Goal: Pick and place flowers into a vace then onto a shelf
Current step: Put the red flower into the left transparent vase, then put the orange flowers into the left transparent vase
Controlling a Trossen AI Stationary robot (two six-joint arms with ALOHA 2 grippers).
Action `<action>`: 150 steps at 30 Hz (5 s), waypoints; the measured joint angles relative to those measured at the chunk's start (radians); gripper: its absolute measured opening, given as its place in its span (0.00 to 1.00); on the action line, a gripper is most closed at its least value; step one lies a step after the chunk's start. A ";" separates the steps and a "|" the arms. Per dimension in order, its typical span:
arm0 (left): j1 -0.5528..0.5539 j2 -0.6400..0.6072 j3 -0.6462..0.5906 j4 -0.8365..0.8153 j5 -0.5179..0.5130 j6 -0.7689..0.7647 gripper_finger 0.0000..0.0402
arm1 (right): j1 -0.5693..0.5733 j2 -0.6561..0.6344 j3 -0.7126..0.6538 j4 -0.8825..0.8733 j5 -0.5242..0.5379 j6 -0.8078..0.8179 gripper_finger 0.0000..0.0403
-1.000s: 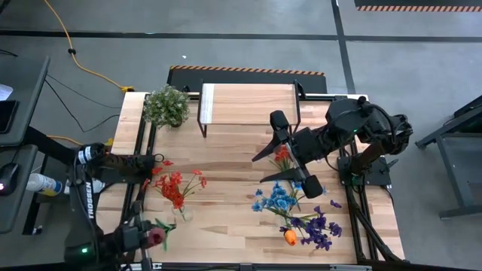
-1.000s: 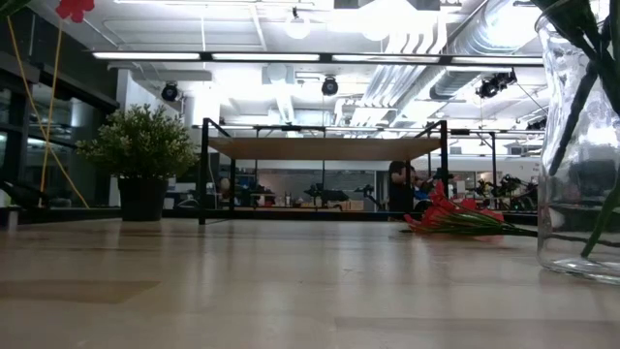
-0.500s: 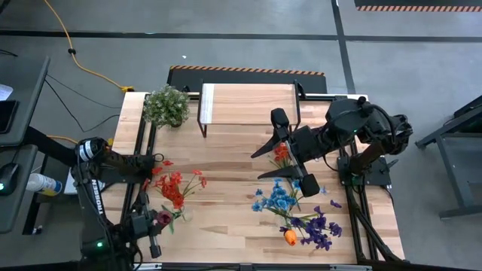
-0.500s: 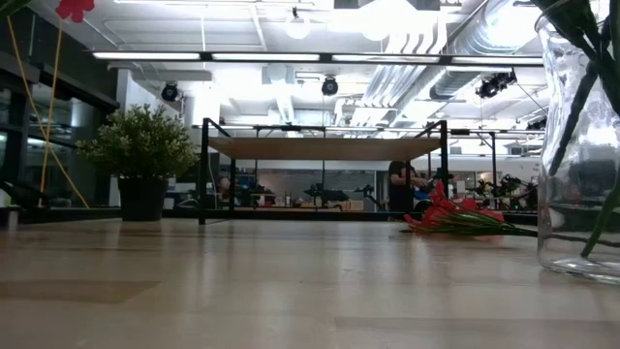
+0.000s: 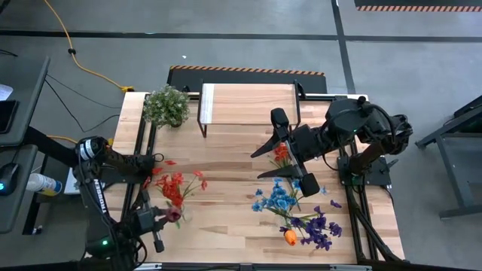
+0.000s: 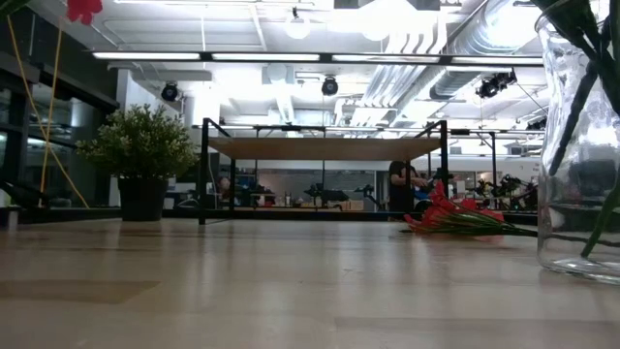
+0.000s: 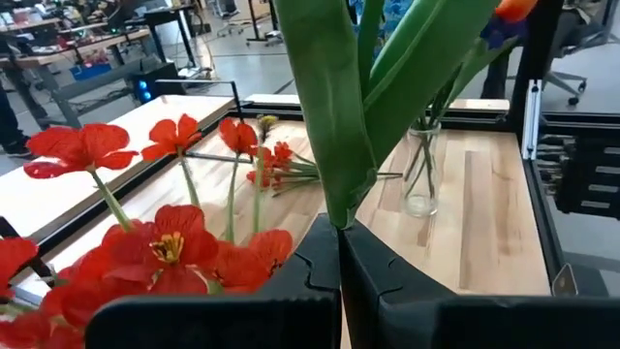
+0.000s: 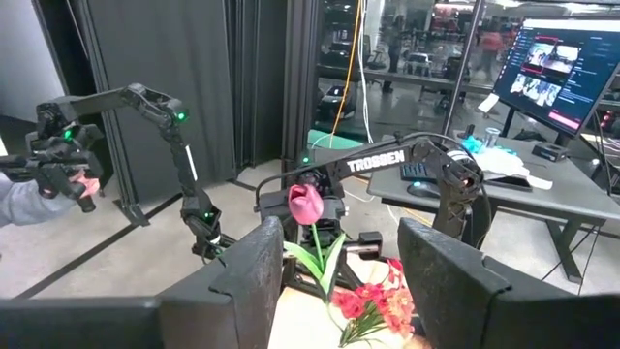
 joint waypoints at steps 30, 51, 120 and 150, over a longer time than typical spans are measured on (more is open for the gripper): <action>-0.001 0.000 -0.115 0.014 0.065 -0.239 0.07 | -0.001 0.000 0.000 0.000 0.000 -0.003 0.48; -0.001 0.001 -0.116 0.041 0.191 -0.258 0.21 | 0.000 0.000 0.000 0.000 0.000 -0.003 0.48; -0.001 -0.001 -0.116 0.124 0.275 -0.313 0.43 | 0.000 0.000 0.000 0.000 0.000 -0.003 0.48; -0.001 -0.002 0.117 0.134 0.386 0.002 0.62 | 0.000 0.000 0.000 -0.014 -0.002 -0.003 0.48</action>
